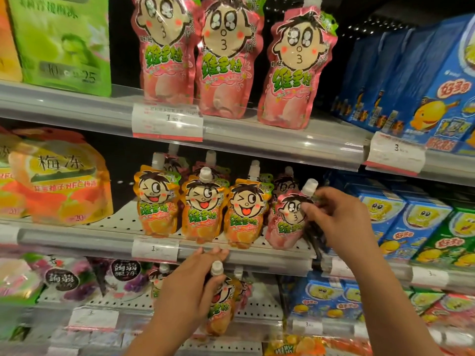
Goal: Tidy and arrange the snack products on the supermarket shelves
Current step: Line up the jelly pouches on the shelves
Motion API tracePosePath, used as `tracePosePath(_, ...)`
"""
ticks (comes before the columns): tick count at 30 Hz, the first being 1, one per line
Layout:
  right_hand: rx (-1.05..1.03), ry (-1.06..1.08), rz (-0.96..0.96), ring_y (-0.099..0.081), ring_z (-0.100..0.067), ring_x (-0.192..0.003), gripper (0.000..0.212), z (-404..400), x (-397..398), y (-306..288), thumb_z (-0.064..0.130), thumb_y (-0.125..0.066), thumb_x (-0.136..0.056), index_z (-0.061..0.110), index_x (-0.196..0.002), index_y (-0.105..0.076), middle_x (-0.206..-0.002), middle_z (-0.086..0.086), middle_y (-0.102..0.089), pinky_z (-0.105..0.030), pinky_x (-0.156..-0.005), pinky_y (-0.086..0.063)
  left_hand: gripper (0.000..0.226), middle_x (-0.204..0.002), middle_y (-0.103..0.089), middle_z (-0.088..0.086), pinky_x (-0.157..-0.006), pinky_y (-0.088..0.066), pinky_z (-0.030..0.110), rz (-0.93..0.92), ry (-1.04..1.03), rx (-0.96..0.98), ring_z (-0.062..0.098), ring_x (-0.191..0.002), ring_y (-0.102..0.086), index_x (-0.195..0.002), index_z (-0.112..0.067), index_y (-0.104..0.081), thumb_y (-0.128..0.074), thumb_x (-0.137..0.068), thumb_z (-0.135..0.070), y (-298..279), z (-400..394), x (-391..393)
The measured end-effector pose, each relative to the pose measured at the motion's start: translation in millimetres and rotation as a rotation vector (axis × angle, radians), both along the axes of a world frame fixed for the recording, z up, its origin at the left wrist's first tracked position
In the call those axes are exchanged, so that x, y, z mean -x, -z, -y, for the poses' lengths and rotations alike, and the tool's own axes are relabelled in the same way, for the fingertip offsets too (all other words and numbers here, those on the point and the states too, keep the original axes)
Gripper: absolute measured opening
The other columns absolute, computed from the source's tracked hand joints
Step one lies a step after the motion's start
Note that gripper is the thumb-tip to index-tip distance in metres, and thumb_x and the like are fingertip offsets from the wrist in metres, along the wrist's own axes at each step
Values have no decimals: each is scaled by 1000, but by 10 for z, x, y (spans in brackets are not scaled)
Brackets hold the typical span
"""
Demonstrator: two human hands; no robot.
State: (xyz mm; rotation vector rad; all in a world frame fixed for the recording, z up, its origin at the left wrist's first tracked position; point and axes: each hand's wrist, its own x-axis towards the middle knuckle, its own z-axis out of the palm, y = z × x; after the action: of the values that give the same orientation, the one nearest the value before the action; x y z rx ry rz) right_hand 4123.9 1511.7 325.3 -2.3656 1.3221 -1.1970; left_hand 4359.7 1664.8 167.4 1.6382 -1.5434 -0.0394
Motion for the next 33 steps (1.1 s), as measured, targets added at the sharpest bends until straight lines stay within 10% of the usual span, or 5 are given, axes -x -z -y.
tracePosePath(12, -11, 16, -12, -63, 1, -67, 44, -188, -85, 38, 33, -70, -93, 26, -133, -55, -69, 11, -67, -33, -69, -55, 44, -146, -46, -29, -113, -40, 34, -47, -2, 12, 10, -143, -41, -140, -53, -48, -40, -97, -56, 45, 8, 16)
tracePosePath(16, 19, -26, 109, -68, 2, -77, 56, -321, -27, 174, 27, -68, -94, 29, -145, -44, -116, 3, -65, -32, -72, -59, 44, -146, -51, -24, -108, -49, 44, -77, 10, 10, 11, -141, -45, -141, -50, -49, -42, -97, -55, 62, 19, 25)
tracePosePath(24, 130, -176, 155, -65, 4, -74, 29, -798, 48, 726, 8, -74, -88, 22, -112, -67, -100, 19, -64, -6, -63, -48, 45, -143, -53, -25, -107, -48, 47, -124, 26, -1, 14, -140, -46, -140, -52, -46, -41, -96, -60, -5, -3, 68)
tracePosePath(33, -459, -371, -37, -68, -1, -76, 49, -1064, 17, 1285, 39, -72, -88, 48, -132, -54, -92, 22, -66, -16, -71, -51, 17, -136, -54, -35, -103, -42, 25, -83, 141, 39, -6, -134, -45, -104, -43, -61, -57, -91, -54, -275, -88, 455)
